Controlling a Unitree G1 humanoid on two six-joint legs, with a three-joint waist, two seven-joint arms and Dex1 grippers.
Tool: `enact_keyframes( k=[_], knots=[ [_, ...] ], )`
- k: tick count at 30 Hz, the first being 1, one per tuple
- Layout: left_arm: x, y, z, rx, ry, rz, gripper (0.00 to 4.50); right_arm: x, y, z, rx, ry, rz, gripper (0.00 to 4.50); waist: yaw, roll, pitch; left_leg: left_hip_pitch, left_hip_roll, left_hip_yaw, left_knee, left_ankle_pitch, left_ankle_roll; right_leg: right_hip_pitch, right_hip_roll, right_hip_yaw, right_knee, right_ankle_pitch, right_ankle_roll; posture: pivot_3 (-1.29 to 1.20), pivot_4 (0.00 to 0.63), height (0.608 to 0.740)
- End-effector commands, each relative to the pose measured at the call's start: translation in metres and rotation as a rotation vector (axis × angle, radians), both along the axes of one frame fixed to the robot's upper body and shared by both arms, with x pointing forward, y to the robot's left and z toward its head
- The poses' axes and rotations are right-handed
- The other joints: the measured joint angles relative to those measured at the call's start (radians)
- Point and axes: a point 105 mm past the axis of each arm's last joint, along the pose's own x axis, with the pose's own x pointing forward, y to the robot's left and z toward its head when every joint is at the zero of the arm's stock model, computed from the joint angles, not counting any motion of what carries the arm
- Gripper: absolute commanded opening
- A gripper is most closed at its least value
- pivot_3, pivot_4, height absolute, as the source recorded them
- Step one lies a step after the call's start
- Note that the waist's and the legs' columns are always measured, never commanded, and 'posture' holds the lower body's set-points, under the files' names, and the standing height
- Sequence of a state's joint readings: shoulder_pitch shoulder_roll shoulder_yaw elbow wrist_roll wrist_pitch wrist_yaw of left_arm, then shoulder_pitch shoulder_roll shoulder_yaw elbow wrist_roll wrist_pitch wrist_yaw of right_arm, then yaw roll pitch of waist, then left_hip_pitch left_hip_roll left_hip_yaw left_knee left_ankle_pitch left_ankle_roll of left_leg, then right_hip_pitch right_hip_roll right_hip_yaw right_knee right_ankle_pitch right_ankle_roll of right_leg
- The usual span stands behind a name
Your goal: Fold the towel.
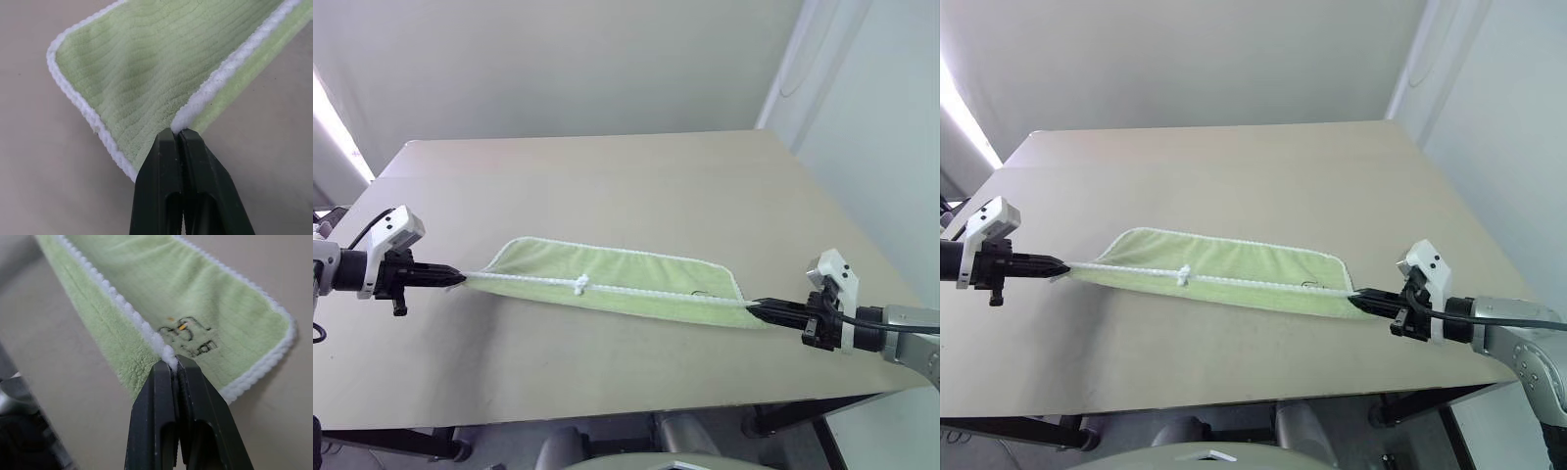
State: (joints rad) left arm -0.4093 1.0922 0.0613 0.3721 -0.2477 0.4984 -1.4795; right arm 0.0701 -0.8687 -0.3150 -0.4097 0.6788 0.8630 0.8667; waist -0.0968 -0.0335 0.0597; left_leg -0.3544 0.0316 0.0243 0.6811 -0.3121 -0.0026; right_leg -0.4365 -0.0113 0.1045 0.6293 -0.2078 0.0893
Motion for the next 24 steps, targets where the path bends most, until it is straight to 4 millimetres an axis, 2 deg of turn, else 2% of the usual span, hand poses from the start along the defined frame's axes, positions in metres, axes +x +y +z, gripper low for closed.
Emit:
enact_keyframes(
  k=[1, 5, 11, 14, 24],
  knots=[
    [0.017, -0.002, -0.001, 0.018, -0.031, 0.032, 0.0, 0.022, -0.01, 0.0, -0.047, -0.072, -0.108, 0.03, 0.0, 0.0, 0.0, 0.001, 0.0, 0.0, 0.0, 0.0, 0.0, 0.0, 0.0, 0.0, 0.0, 0.0, 0.0, 0.0, 0.0, 0.712],
    [0.044, -0.013, -0.008, 0.01, -0.065, 0.052, 0.0, 0.041, -0.011, -0.011, -0.068, -0.085, -0.179, 0.03, 0.001, 0.0, 0.0, 0.001, 0.0, -0.001, 0.001, 0.0, 0.0, 0.002, 0.0, 0.0, 0.0, 0.0, 0.0, 0.0, 0.0, 0.712],
    [0.082, -0.016, -0.017, 0.01, -0.125, 0.16, 0.0, 0.058, -0.007, -0.022, -0.073, -0.095, -0.229, 0.03, 0.001, 0.0, 0.0, -0.002, -0.001, -0.001, 0.0, -0.001, 0.001, 0.001, 0.001, 0.0, 0.0, 0.0, 0.0, 0.0, 0.0, 0.712],
    [0.091, -0.018, -0.024, 0.03, -0.134, 0.181, 0.0, 0.067, -0.007, -0.026, -0.079, -0.106, -0.258, 0.03, 0.0, 0.0, 0.0, -0.002, -0.001, 0.0, 0.0, -0.002, 0.003, 0.001, 0.001, 0.0, -0.001, 0.0, 0.001, 0.0, 0.0, 0.712],
    [0.115, -0.043, -0.045, 0.023, -0.173, 0.267, 0.0, 0.096, -0.013, -0.043, -0.131, -0.107, -0.365, 0.03, 0.003, -0.001, 0.0, -0.001, -0.002, -0.001, 0.002, -0.002, 0.004, 0.003, 0.001, 0.001, 0.001, 0.0, 0.001, 0.0, 0.0, 0.712]
  ],
)
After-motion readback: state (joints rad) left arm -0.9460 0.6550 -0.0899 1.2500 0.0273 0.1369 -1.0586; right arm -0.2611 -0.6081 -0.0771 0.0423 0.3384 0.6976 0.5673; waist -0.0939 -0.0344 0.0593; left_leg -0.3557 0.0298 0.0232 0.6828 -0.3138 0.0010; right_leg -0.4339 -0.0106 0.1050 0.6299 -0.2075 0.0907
